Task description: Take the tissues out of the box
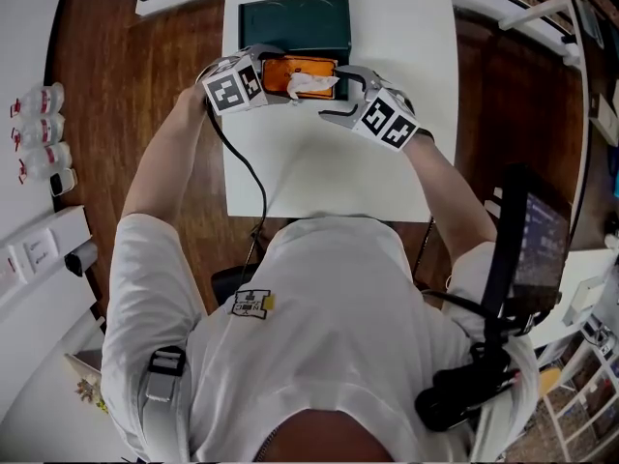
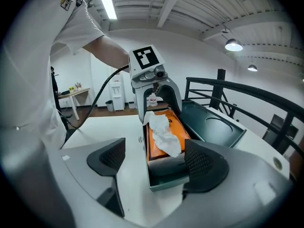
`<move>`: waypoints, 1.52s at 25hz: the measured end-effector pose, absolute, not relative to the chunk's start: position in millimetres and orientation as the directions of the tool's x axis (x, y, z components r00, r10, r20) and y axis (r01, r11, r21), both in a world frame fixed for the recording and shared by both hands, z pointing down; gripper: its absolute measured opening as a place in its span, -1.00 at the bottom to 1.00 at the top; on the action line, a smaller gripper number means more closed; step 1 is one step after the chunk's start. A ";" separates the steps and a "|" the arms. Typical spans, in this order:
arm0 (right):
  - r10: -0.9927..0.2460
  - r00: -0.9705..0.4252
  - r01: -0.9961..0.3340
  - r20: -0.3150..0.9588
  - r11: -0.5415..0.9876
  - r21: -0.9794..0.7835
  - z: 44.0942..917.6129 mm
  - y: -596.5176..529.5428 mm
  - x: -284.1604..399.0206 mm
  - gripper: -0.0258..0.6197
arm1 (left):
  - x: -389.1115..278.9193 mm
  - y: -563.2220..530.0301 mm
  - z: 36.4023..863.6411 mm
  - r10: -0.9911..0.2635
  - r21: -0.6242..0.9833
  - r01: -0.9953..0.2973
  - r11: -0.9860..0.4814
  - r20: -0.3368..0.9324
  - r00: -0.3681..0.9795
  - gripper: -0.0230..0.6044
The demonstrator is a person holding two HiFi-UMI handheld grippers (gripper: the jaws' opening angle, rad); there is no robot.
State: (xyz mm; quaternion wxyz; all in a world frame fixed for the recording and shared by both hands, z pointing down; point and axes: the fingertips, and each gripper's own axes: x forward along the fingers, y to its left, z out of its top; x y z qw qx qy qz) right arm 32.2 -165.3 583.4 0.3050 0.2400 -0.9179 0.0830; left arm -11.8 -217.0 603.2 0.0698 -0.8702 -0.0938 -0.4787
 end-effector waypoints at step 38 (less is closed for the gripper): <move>-0.454 -0.752 -0.438 0.478 0.886 0.153 493.5 -130.2 -30.8 0.23 | -95.2 -165.5 521.8 -0.310 -0.168 -0.277 -0.946 0.719 0.622 -0.08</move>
